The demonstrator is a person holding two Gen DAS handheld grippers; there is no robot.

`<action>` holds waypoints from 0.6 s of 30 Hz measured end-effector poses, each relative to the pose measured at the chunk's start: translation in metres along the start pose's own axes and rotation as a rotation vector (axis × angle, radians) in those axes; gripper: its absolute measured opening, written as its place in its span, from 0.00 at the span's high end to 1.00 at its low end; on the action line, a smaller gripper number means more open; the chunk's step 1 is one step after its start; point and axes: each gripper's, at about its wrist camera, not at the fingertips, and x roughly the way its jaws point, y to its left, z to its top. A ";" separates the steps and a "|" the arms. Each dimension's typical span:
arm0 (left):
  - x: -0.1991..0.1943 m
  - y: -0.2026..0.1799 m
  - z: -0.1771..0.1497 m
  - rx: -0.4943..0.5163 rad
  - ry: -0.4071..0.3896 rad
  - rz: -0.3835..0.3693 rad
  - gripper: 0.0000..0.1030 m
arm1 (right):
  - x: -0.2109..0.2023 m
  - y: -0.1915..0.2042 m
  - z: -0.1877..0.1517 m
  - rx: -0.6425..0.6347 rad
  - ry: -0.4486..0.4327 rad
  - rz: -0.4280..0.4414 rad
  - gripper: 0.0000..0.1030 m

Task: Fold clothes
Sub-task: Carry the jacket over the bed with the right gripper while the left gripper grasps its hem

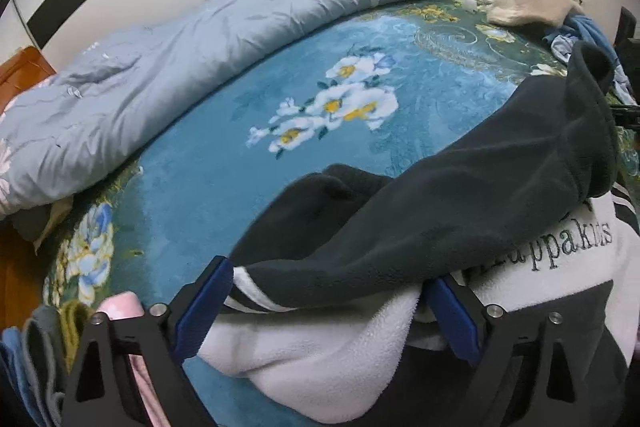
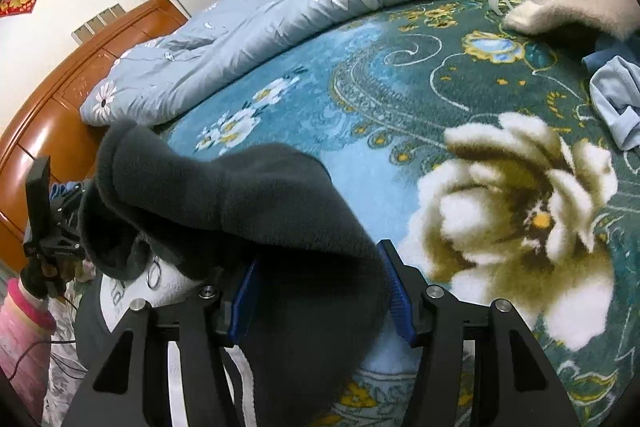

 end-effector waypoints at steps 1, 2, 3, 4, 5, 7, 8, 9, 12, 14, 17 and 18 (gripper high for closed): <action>-0.004 0.005 0.000 -0.016 -0.013 -0.007 0.07 | 0.001 0.000 0.001 0.001 -0.002 -0.002 0.44; -0.005 0.009 0.000 -0.037 -0.019 -0.015 0.07 | 0.002 0.000 0.003 0.001 -0.003 -0.002 0.44; -0.007 0.014 -0.001 -0.054 -0.022 -0.017 0.07 | 0.003 0.001 0.004 0.001 -0.001 0.000 0.44; -0.008 0.018 -0.001 -0.063 -0.022 -0.009 0.07 | 0.005 0.001 0.005 0.002 0.000 0.001 0.44; -0.010 0.023 -0.001 -0.072 -0.029 0.001 0.07 | 0.007 0.002 0.005 0.002 0.002 0.003 0.44; -0.010 0.028 0.000 -0.085 -0.028 0.021 0.07 | 0.010 0.003 0.007 0.002 0.005 0.007 0.44; -0.008 0.029 0.000 -0.085 -0.021 0.026 0.07 | 0.013 0.004 0.008 0.001 0.010 0.008 0.44; -0.004 0.028 0.001 -0.073 -0.008 0.021 0.07 | 0.016 0.005 0.008 -0.001 0.018 0.008 0.44; 0.010 0.012 0.003 0.005 0.034 0.002 0.07 | 0.022 0.005 0.006 0.011 0.029 0.014 0.44; 0.020 0.002 0.004 0.058 0.062 0.008 0.09 | 0.022 0.005 0.005 0.018 0.027 0.017 0.44; 0.031 -0.002 0.008 0.067 0.096 0.019 0.11 | 0.021 0.004 0.004 0.027 0.029 0.020 0.44; 0.032 -0.003 0.010 0.057 0.101 0.028 0.12 | 0.021 0.004 0.004 0.031 0.028 0.024 0.44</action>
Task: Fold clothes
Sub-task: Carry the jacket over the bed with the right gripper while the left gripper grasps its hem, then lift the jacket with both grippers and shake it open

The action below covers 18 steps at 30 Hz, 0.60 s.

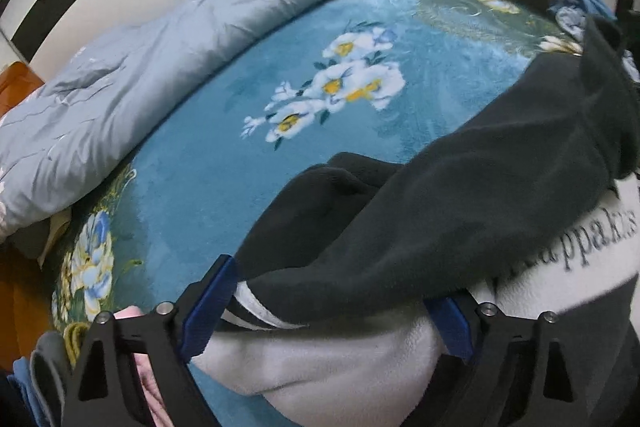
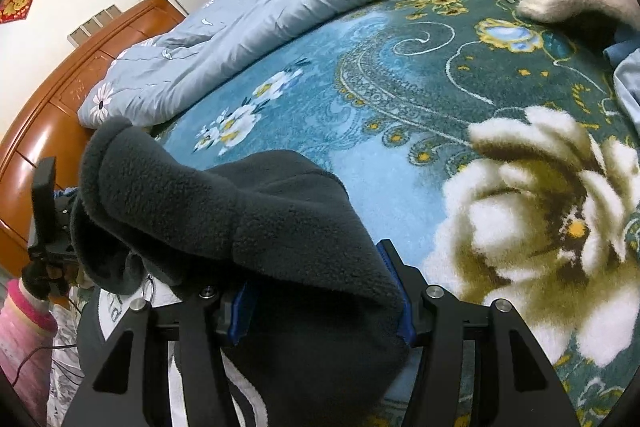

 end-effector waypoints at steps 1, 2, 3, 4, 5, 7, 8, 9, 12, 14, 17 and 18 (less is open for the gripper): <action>0.001 0.000 0.001 -0.012 0.002 0.004 0.12 | -0.001 0.000 0.000 0.003 -0.004 0.004 0.49; 0.001 0.000 0.001 -0.020 0.001 -0.001 0.15 | -0.001 0.000 -0.001 0.007 -0.008 0.009 0.53; 0.000 0.000 0.001 -0.035 -0.002 -0.012 0.21 | -0.002 0.001 -0.001 0.009 -0.010 0.013 0.61; 0.000 0.000 0.000 -0.049 -0.005 -0.024 0.23 | -0.001 0.003 -0.001 0.009 -0.011 0.018 0.69; -0.001 0.001 0.000 -0.072 -0.009 -0.043 0.31 | -0.001 0.005 -0.002 0.009 -0.012 0.023 0.72; -0.006 0.004 -0.001 -0.132 -0.019 -0.095 0.46 | -0.002 0.010 -0.001 0.001 -0.015 0.018 0.86; -0.007 0.005 -0.002 -0.164 -0.025 -0.117 0.59 | -0.004 0.014 0.000 -0.005 -0.020 0.014 0.87; -0.009 0.004 -0.002 -0.190 -0.030 -0.125 0.63 | -0.007 0.018 0.001 -0.014 -0.028 0.012 0.88; -0.014 -0.003 -0.004 -0.229 -0.049 -0.083 0.86 | -0.019 0.028 0.003 -0.034 -0.059 0.007 0.89; -0.021 -0.007 -0.005 -0.250 -0.068 -0.063 0.91 | -0.032 0.036 0.007 -0.042 -0.093 0.012 0.90; -0.039 -0.007 -0.006 -0.291 -0.107 -0.038 0.93 | -0.055 0.054 0.014 -0.081 -0.142 0.012 0.90; -0.048 -0.006 -0.007 -0.306 -0.122 -0.031 0.93 | -0.062 0.061 0.017 -0.097 -0.157 0.012 0.90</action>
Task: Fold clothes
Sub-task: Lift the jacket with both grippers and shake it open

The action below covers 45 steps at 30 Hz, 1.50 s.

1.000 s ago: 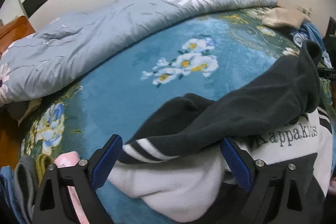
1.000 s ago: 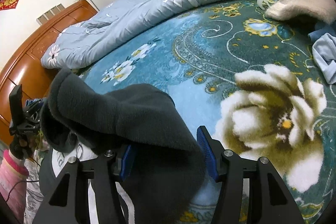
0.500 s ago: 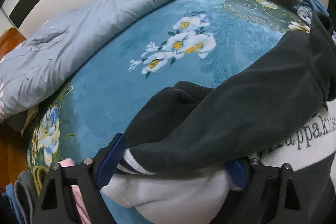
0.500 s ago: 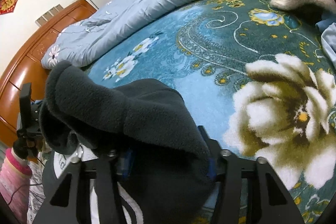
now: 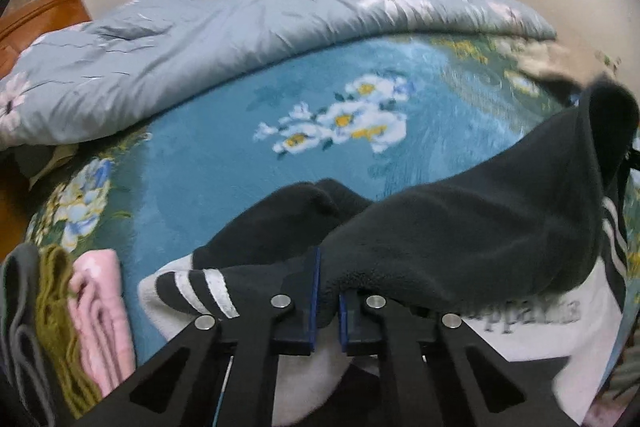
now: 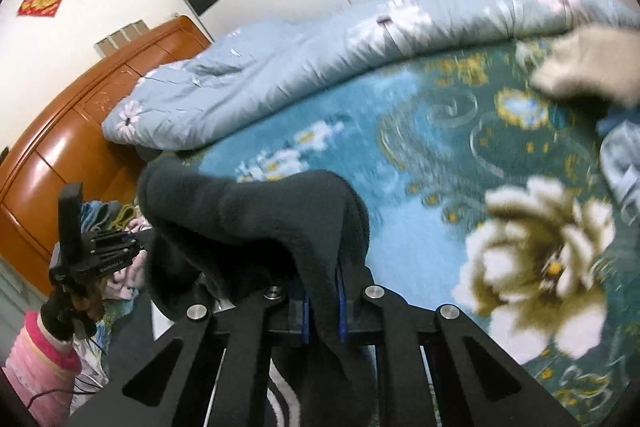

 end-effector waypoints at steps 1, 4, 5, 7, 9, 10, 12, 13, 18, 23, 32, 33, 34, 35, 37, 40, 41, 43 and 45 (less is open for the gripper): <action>-0.011 0.002 0.001 -0.014 -0.021 0.008 0.93 | -0.007 0.006 0.005 -0.016 -0.015 0.000 0.90; -0.055 0.009 0.006 -0.057 -0.105 0.042 0.93 | -0.026 0.027 0.023 -0.060 -0.065 0.003 0.91; -0.072 0.011 0.009 -0.070 -0.138 0.057 0.93 | -0.033 0.034 0.029 -0.074 -0.084 0.006 0.91; -0.109 0.016 0.013 -0.094 -0.207 0.091 0.93 | -0.050 0.050 0.043 -0.104 -0.131 0.012 0.94; -0.150 0.017 0.017 -0.110 -0.281 0.130 0.93 | -0.076 0.069 0.060 -0.140 -0.194 0.030 0.95; -0.169 0.018 0.018 -0.118 -0.315 0.146 0.93 | -0.088 0.078 0.066 -0.160 -0.221 0.036 0.95; -0.203 0.020 0.018 -0.129 -0.374 0.172 0.93 | -0.111 0.098 0.075 -0.210 -0.266 0.038 0.95; -0.220 0.019 0.018 -0.133 -0.401 0.186 0.93 | -0.123 0.108 0.078 -0.234 -0.291 0.038 0.95; -0.298 0.004 0.006 -0.135 -0.525 0.256 0.93 | -0.193 0.139 0.083 -0.300 -0.415 0.045 0.95; -0.361 -0.024 -0.016 -0.091 -0.611 0.314 0.93 | -0.261 0.153 0.069 -0.362 -0.521 0.050 0.95; -0.413 -0.072 -0.053 -0.004 -0.692 0.277 0.93 | -0.342 0.155 0.042 -0.464 -0.628 0.068 0.95; -0.416 -0.072 -0.052 -0.010 -0.694 0.268 0.93 | -0.347 0.154 0.043 -0.467 -0.632 0.077 0.95; -0.418 -0.071 -0.051 -0.014 -0.695 0.264 0.93 | -0.352 0.154 0.044 -0.471 -0.635 0.088 0.95; -0.419 -0.071 -0.051 -0.014 -0.697 0.269 0.93 | -0.355 0.154 0.045 -0.477 -0.635 0.100 0.95; -0.420 -0.069 -0.049 -0.014 -0.700 0.274 0.93 | -0.357 0.155 0.046 -0.498 -0.633 0.116 0.95; -0.403 -0.061 -0.039 -0.015 -0.657 0.249 0.92 | -0.340 0.155 0.051 -0.523 -0.602 0.110 0.95; -0.390 -0.058 -0.033 -0.014 -0.627 0.250 0.92 | -0.325 0.151 0.056 -0.513 -0.570 0.105 0.95; -0.351 -0.048 -0.017 -0.020 -0.553 0.251 0.92 | -0.281 0.139 0.070 -0.466 -0.479 0.091 0.95; -0.300 -0.034 -0.004 -0.040 -0.471 0.239 0.92 | -0.223 0.123 0.084 -0.415 -0.379 0.060 0.95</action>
